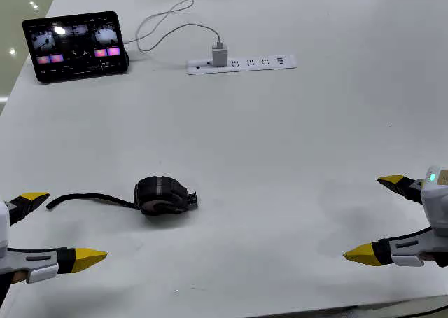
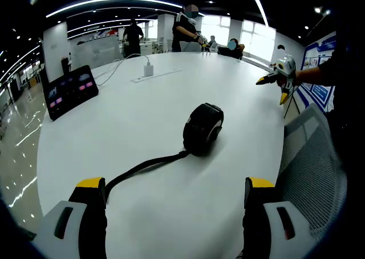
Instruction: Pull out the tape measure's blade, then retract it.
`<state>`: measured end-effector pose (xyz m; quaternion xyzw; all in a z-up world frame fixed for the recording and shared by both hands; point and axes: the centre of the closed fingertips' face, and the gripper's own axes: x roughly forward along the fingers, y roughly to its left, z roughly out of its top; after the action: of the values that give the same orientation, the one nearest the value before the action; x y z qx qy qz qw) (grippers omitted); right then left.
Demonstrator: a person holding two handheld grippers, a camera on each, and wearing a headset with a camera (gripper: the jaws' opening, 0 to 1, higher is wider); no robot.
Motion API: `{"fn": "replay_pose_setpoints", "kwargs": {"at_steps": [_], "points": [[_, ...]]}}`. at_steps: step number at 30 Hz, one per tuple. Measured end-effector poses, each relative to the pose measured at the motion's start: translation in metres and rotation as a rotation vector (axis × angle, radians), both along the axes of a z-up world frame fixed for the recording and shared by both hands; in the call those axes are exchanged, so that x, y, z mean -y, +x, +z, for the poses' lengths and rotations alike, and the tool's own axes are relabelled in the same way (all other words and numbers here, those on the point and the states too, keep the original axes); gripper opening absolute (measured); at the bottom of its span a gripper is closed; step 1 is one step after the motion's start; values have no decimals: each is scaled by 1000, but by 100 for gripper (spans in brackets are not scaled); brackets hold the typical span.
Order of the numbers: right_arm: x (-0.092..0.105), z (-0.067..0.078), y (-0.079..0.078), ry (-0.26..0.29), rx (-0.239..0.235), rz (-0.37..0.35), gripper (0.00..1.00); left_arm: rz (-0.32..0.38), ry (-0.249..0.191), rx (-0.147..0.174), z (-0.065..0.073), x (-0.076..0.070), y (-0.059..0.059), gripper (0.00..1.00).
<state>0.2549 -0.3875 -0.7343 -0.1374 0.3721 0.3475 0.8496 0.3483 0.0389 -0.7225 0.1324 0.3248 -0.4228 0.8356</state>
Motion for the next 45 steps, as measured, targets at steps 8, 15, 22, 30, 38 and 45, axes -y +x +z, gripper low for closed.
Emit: {"fn": "replay_pose_setpoints", "kwargs": {"at_steps": [8, 15, 22, 30, 38, 45], "points": [[0, -1, -2, -4, -1, -5, 99, -12, -1, 0, 1, 3, 1, 99], [3, 1, -1, -7, 4, -9, 99, -15, 0, 0, 1, 3, 2, 99], [4, 2, 3, -2, 1, -8, 99, -32, 12, -3, 1, 9, 1, 99], [3, 7, 18, 29, 51, -3, 99, -45, 41, 27, 3, 12, 11, 99], [1, 9, 30, 26, 50, 27, 99, -84, 31, 42, 9, 26, 18, 99], [-8, 8, 36, 19, 34, 77, 99, -181, 46, 13, 8, 44, 18, 99]]}}
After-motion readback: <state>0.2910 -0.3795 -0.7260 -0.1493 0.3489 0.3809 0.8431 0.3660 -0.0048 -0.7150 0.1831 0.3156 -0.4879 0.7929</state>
